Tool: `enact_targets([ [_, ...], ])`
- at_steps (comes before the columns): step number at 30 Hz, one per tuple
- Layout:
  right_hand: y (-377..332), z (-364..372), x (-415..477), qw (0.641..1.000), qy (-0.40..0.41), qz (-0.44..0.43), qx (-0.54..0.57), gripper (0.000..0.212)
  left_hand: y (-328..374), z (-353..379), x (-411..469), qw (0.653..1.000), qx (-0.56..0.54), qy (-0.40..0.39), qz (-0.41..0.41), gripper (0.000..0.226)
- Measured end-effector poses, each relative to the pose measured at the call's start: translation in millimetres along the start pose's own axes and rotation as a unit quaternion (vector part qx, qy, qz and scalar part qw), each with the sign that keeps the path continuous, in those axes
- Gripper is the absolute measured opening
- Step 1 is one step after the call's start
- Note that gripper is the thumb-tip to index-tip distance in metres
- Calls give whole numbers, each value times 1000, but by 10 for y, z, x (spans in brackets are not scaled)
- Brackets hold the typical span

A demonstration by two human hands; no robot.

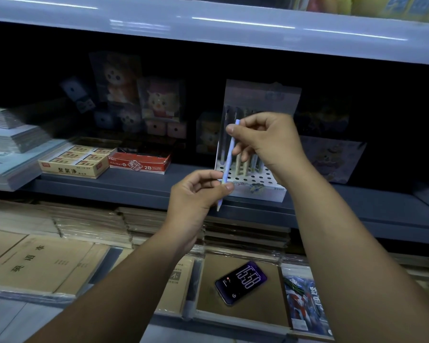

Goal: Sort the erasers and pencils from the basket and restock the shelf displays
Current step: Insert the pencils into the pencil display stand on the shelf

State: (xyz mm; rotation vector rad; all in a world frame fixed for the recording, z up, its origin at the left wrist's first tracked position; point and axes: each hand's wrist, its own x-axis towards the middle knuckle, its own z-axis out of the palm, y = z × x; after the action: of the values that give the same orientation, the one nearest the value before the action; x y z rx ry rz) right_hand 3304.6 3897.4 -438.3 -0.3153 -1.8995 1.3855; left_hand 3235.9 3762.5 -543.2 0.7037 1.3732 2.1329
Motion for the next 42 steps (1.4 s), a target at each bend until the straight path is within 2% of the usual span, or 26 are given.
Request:
enact_targets([
  [8,-19,-34,0,1000,11,4,5,17,61,-2,-27,1000,0,11,-5,26],
  [12,-45,-21,-2,999,42,-10,13,12,70,-3,-24,999,22,20,11,22],
  [14,-60,-33,21,997,76,-27,2,8,73,-35,19,997,62,36,36,15],
  [16,-77,-51,60,992,118,-48,-6,15,56,-87,91,987,128,67,63,11],
  [20,-83,-64,130,979,172,-96,-47,18,-19,-157,245,963,238,93,87,23],
  [24,-41,14,159,971,166,-131,-111,15,-25,-114,321,945,297,97,100,24],
  [30,-92,69,173,958,156,-163,-178,15,-17,-42,330,936,313,121,109,16],
  [42,-209,1,265,963,93,-127,-217,16,23,8,183,934,299,145,132,8],
])
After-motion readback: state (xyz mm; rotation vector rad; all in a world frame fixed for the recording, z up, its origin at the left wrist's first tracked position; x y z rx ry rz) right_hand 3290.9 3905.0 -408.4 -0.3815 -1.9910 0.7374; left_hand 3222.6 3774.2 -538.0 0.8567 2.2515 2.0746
